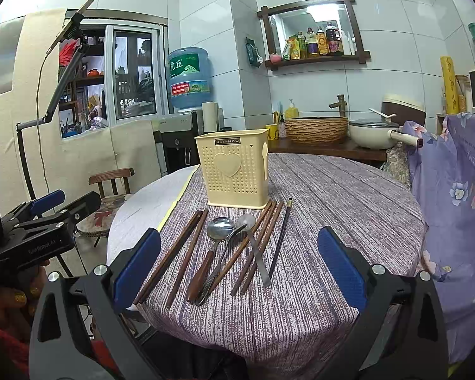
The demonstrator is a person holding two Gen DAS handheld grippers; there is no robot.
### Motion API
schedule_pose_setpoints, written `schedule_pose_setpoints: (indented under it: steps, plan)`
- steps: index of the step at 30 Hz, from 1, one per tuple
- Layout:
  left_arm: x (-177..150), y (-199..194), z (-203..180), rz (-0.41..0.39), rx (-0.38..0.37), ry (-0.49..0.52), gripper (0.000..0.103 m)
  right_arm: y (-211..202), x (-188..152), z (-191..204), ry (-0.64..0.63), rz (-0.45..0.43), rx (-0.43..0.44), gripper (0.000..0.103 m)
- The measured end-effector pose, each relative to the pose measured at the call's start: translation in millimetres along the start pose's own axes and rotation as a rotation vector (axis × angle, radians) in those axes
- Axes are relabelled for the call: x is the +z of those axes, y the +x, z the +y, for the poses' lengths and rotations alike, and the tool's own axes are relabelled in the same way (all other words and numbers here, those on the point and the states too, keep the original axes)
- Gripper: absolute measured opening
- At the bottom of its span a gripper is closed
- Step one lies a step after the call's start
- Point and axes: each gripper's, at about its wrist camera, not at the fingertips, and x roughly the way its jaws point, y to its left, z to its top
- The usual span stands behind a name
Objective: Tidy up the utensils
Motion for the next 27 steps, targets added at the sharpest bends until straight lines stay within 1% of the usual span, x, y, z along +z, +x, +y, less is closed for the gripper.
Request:
schedule_pose_setpoints:
  steps: [27]
  plan:
    - [-0.1, 0.5, -0.2, 0.001, -0.002, 0.0, 0.098, 6.4, -1.0, 0.5, 0.01, 0.012, 0.007, 0.098]
